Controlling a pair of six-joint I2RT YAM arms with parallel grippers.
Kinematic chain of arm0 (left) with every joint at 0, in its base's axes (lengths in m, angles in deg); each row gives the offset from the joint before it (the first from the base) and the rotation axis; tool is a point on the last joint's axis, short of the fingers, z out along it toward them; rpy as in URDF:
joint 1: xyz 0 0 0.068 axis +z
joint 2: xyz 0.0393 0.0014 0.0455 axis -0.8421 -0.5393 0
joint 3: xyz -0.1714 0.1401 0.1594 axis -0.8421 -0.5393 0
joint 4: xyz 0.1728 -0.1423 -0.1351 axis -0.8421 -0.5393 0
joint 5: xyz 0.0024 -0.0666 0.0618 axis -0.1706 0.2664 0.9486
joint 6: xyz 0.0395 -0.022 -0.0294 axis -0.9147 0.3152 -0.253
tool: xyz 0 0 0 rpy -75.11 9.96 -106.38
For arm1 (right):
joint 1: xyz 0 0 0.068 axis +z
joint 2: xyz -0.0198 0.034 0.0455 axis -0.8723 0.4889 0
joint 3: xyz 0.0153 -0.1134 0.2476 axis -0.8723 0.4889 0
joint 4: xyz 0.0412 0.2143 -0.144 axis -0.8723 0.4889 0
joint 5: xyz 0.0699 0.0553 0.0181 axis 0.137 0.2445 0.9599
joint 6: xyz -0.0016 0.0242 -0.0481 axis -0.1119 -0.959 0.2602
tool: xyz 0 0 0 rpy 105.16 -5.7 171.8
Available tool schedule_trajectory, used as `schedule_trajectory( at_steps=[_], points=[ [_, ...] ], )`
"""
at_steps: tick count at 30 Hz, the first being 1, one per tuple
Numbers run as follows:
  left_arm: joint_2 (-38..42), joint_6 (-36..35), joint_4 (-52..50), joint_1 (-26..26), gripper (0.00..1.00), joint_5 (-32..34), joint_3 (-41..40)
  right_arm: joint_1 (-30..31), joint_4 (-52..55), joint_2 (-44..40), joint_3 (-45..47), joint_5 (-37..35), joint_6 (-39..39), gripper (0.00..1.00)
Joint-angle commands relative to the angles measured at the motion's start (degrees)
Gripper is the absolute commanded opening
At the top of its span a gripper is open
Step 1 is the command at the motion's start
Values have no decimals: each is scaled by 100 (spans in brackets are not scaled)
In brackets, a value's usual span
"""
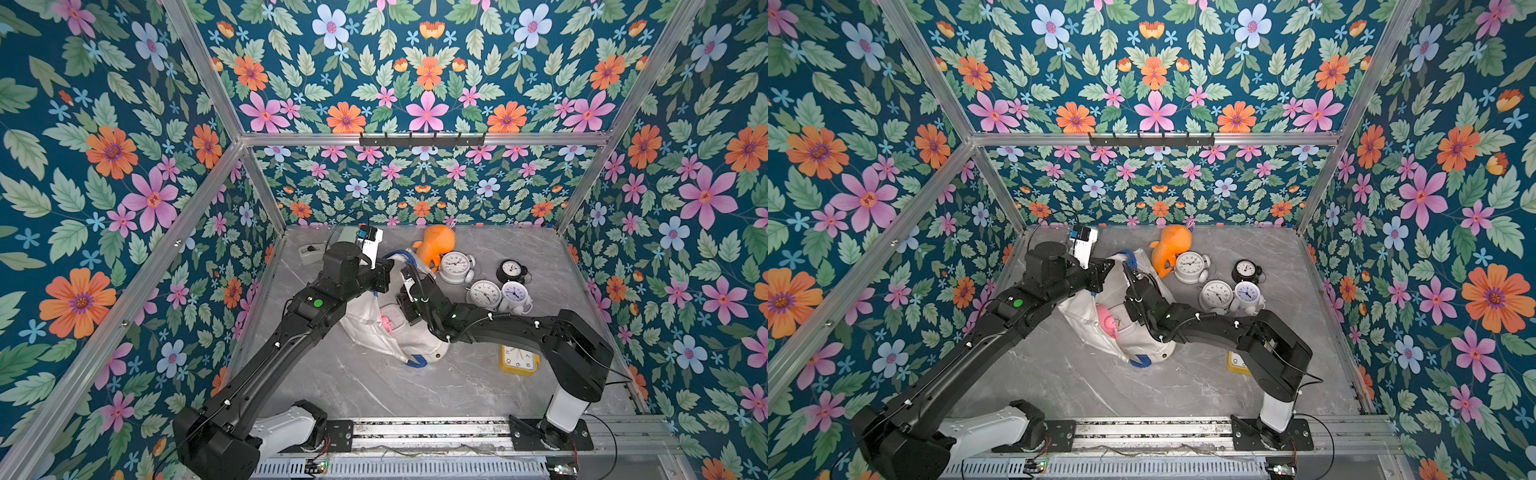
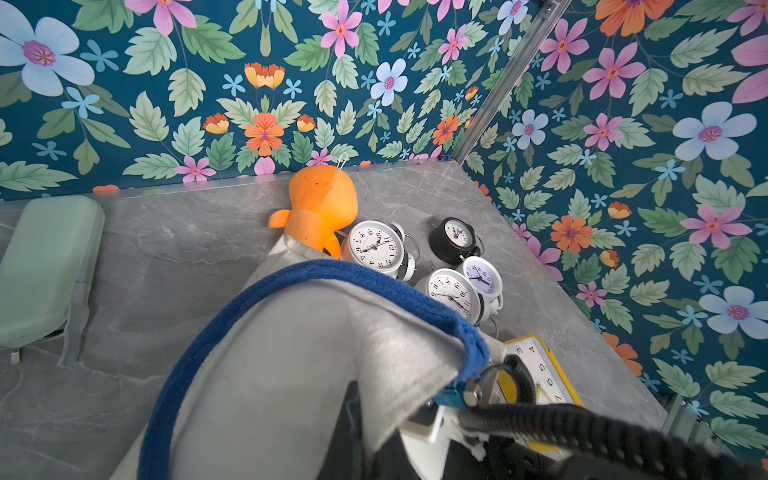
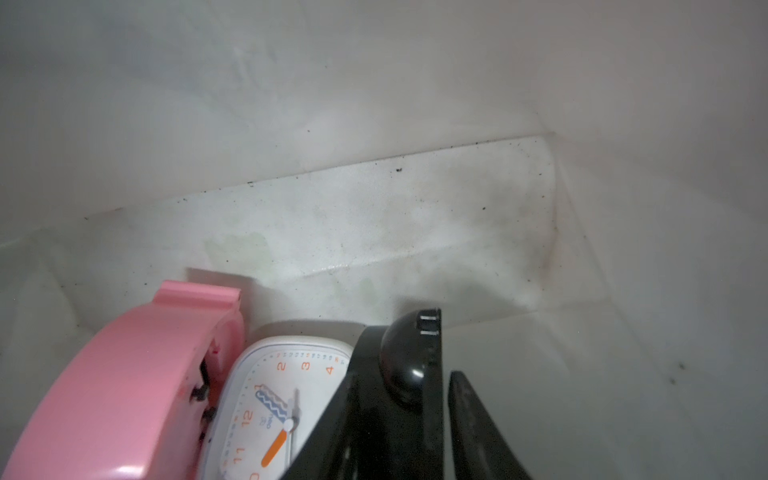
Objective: Take the alarm clock out of the canvas bag
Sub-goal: Pick up the alarm from the canvas bag.
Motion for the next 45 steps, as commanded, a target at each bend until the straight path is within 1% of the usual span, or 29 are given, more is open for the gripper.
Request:
schedule_trajectory(
  at_steps=[1,7,11,14,29,35,45],
  points=[
    [57,-12,496,2,0,-63,-24,-11,-114,-57,8,67,94,32],
    [17,-14,496,-2,0,-62,-6,-6,45,-210,19,221,140,13],
    [12,-17,496,2,0,-45,-3,-6,146,-377,68,312,157,5],
    [-2,-8,496,2,0,-36,0,-7,211,-539,92,525,218,0],
    [-128,10,391,2,0,357,102,-6,1101,-1591,18,1936,253,0],
    [-77,9,365,2,0,499,91,-7,1581,-1891,-157,2681,332,0],
    [-1,-24,273,2,0,734,122,-11,2373,-2615,-434,2879,372,0]
  ],
)
